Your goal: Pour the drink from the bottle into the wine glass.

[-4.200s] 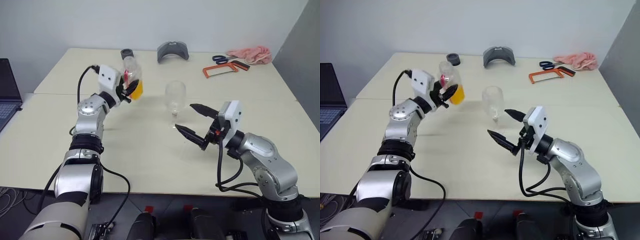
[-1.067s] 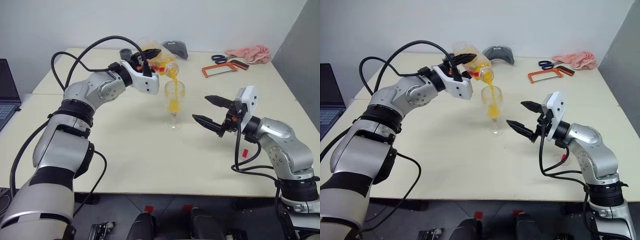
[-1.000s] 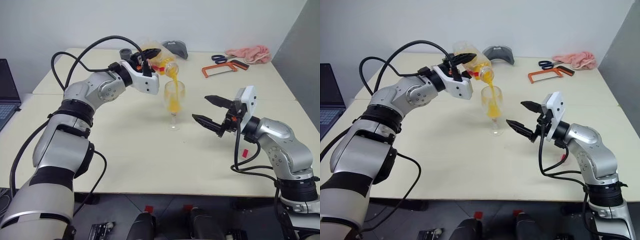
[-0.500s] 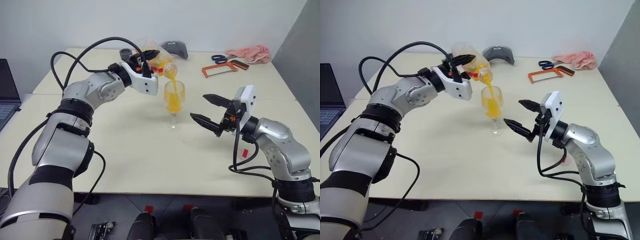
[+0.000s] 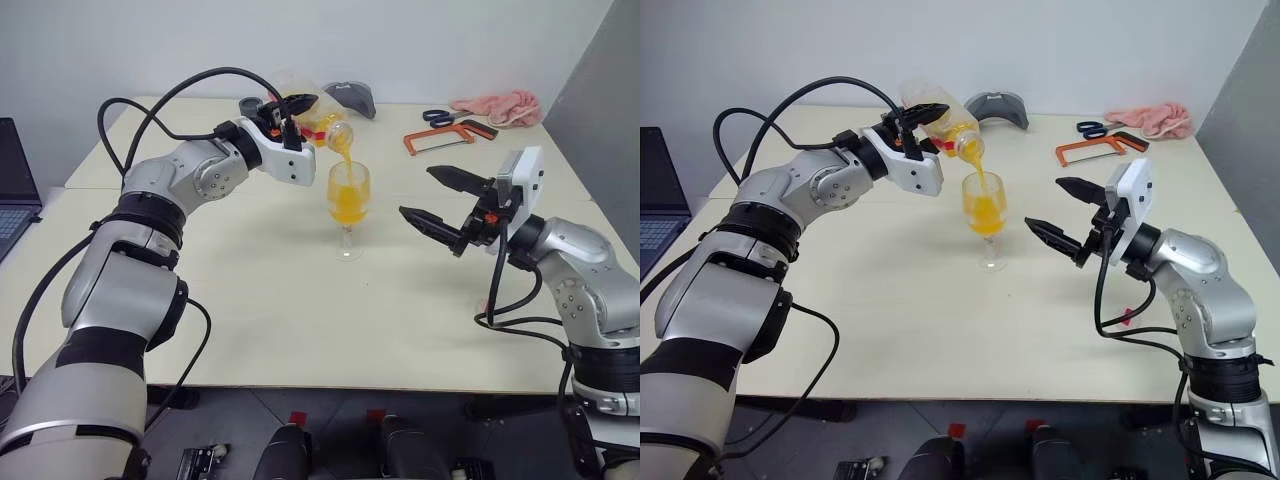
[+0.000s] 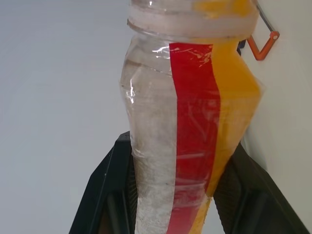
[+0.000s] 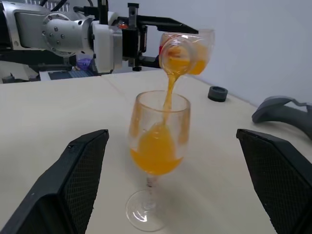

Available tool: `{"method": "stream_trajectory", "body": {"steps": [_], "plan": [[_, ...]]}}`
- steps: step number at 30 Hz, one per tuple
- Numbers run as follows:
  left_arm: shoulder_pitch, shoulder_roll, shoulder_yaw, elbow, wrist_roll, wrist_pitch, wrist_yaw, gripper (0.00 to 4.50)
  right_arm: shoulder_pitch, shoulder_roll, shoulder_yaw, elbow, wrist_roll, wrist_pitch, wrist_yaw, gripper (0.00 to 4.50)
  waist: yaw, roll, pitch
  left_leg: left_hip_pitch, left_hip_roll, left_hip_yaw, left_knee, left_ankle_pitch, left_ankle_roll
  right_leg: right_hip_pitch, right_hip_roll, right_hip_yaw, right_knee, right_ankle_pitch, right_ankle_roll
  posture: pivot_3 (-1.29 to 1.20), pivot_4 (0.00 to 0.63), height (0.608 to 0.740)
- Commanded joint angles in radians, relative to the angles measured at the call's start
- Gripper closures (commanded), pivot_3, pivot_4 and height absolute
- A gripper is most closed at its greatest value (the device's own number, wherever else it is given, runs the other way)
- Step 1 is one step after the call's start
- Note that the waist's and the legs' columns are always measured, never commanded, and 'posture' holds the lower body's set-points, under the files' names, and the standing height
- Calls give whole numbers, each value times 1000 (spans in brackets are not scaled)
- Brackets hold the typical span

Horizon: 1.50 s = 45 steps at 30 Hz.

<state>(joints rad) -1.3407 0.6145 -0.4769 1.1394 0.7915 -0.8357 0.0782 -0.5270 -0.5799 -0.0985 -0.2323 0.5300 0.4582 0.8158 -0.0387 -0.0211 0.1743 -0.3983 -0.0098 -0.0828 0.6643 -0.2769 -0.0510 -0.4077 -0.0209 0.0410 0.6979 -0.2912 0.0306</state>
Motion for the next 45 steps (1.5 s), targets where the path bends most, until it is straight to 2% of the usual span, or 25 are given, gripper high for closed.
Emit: {"method": "stream_trajectory", "body": {"steps": [1,37,45], "plan": [[-50,14,2,-4,1,-1,28,2823,-33,-15,-10,12,-3,-38,32,0,0,0,0,0,0,0,0,0,0,0,0,0,0,0,0,0,150,740],[-76,15,-28,15,30,0,93,2823,24,31,14,-46,5,-30,-12,0,1,0,0,0,0,0,0,0,0,0,-1,0,0,0,0,0,150,740],[-60,-13,8,34,-36,17,13,2823,38,28,7,-60,11,-24,-23,0,1,0,0,0,0,0,0,0,0,0,-1,0,0,0,0,0,150,740]]}}
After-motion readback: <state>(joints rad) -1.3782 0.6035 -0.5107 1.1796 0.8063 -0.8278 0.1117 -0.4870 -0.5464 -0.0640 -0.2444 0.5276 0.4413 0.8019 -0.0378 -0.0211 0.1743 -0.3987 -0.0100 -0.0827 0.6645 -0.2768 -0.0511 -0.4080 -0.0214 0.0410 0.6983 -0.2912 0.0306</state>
